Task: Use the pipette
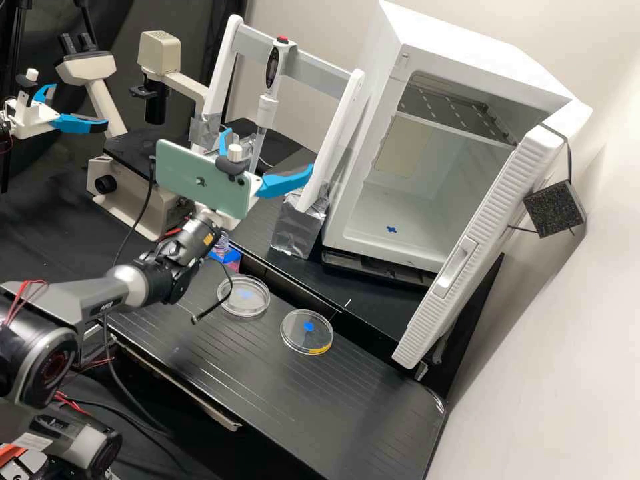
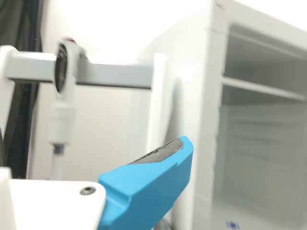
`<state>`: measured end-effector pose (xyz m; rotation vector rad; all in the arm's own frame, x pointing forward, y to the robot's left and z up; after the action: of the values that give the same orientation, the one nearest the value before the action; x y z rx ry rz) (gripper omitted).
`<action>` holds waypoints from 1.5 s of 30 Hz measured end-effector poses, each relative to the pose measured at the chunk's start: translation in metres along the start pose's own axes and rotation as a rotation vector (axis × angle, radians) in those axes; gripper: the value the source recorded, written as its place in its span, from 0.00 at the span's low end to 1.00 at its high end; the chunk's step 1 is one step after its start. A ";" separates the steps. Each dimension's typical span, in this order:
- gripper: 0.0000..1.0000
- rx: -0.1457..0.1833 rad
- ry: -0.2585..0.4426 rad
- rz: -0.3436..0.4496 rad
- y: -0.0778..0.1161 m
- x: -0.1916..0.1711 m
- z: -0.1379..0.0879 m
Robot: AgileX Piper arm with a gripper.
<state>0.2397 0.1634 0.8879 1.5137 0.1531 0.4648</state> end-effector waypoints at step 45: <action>0.00 -0.139 -0.125 -0.208 -0.046 0.149 -0.032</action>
<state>0.3719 0.2507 0.8685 1.3688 0.1745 0.2096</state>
